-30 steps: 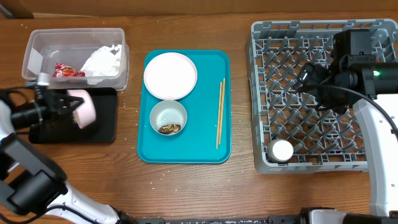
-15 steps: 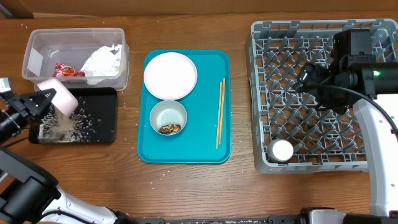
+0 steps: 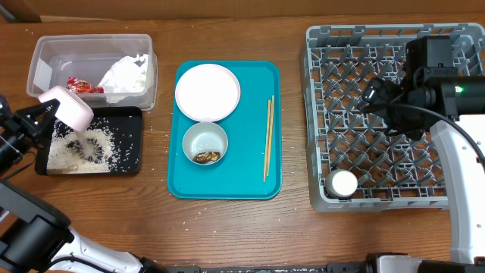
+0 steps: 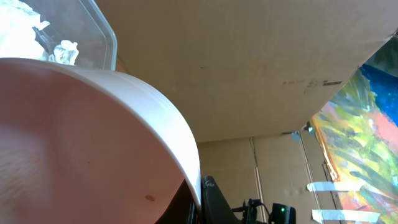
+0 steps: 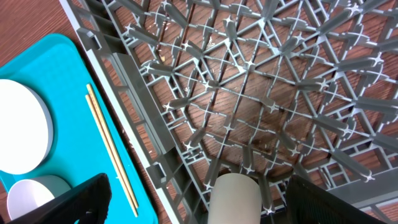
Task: Sort waste into correct bins and load items into the dishwasher
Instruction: 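Carry the pink bowl left and tip rice onto the black tray, then return the emptied pink bowl to the teal tray with left gripper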
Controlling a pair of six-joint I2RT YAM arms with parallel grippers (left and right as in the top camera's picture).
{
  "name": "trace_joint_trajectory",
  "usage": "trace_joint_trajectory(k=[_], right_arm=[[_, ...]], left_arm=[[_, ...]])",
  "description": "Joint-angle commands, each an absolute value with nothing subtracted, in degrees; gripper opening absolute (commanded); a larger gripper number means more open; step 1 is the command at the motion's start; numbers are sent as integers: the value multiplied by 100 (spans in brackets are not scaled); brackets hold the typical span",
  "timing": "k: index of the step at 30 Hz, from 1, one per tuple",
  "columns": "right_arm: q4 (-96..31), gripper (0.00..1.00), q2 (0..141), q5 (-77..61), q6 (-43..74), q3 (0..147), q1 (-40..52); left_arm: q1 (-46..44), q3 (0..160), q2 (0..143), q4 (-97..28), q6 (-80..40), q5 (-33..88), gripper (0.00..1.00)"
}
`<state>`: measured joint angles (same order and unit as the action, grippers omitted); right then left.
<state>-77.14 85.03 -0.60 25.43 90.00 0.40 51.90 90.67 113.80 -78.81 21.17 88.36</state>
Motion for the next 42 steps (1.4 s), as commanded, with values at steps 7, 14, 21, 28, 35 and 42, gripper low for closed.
trace_joint_trajectory(k=[7,14,21,28,35,42], right_arm=[[-7747,92,8501,-3,2521,8978,25],[-7811,92,8501,-3,2499,8978,25],[-7887,92,8501,-3,2368,8978,25],[-8009,92,8501,-3,2346,8978,25],[-7966,92,8501,-3,2346,8980,25],[-8009,92,8501,-3,2222,8978,25]], left_arm=[[5227,9048,11314,-7883,2005,9061,4],[5179,9061,11312,-7885,1905,9059,4],[4692,9063,11128,-7964,2427,8967,4],[4324,9196,10820,-7426,1964,8250,4],[4010,9249,10650,-7601,1984,8119,4],[2167,9638,10084,-7411,1815,6383,4]])
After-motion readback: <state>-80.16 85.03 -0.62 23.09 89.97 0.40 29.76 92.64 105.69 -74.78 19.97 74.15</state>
